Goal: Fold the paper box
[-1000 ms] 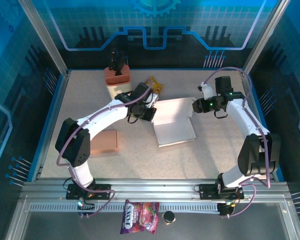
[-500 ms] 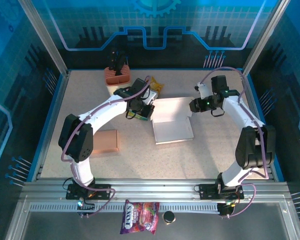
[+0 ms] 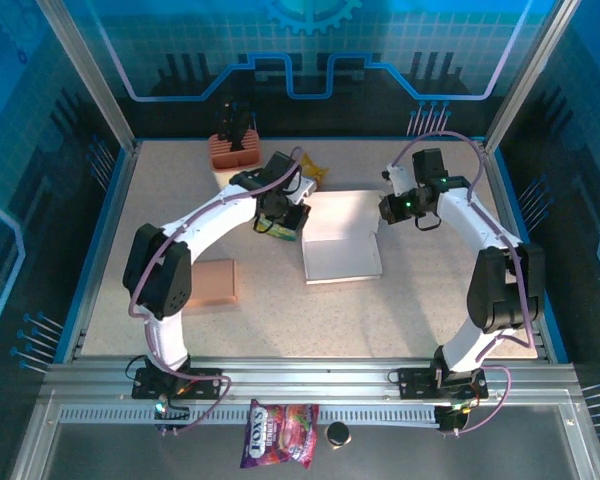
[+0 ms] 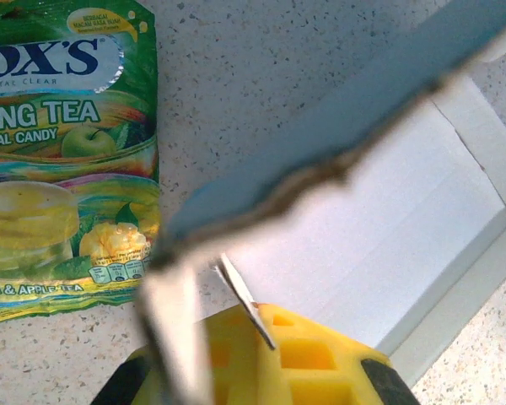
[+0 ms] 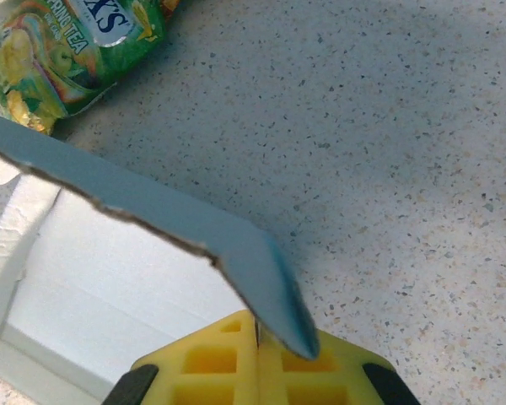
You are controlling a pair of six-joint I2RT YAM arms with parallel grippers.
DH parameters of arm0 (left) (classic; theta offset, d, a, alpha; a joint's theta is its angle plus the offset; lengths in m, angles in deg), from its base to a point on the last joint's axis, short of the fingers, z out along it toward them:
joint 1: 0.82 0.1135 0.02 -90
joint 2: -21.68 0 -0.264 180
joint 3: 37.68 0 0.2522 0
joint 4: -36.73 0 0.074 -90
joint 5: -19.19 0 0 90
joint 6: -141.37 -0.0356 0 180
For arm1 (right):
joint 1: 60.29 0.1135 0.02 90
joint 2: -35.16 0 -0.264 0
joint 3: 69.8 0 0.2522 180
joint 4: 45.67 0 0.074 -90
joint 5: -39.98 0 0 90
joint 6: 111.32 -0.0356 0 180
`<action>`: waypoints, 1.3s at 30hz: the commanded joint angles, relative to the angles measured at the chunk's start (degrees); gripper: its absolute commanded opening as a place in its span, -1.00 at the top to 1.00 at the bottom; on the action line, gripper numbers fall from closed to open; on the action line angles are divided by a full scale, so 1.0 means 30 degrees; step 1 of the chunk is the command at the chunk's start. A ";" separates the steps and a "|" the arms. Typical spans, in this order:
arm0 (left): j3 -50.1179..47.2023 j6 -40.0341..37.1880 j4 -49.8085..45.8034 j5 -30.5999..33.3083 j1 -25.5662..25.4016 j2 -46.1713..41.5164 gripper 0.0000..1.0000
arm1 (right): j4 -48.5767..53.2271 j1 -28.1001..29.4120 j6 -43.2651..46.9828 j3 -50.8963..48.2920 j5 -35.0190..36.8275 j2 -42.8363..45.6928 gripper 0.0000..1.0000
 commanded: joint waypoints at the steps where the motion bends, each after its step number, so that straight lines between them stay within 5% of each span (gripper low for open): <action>1: 0.0986 0.1670 -0.0121 0.0070 0.0065 0.0461 1.00 | -0.0653 0.0790 -0.1046 0.0183 0.1863 0.0664 1.00; 8: 0.1357 0.2871 0.0360 0.0024 -0.0050 0.0676 1.00 | -0.1177 0.1137 -0.2364 -0.0071 0.3248 0.1268 1.00; 12: 0.1458 0.2318 0.0197 -0.0331 -0.0037 0.0789 1.00 | -0.0842 0.0275 -0.2334 0.0152 0.1616 0.0611 0.99; 18: 0.1794 0.1267 -0.0413 -0.0474 -0.0039 0.1169 1.00 | -0.0463 -0.1608 -0.1755 0.0826 -0.2224 -0.0112 0.48; 25: 0.2372 0.0698 -0.0869 -0.0543 -0.0025 0.1598 1.00 | 0.0469 -0.2313 -0.0757 0.1689 -0.3589 -0.0819 0.16; 33: 0.2813 0.0598 -0.1032 -0.0634 -0.0026 0.1937 1.00 | 0.0970 -0.2337 0.0490 0.2688 -0.3280 -0.2264 0.15; 39: 0.2892 0.0678 -0.1067 -0.0616 -0.0005 0.2020 1.00 | 0.0600 -0.2162 0.0408 0.2743 -0.2911 -0.2166 0.45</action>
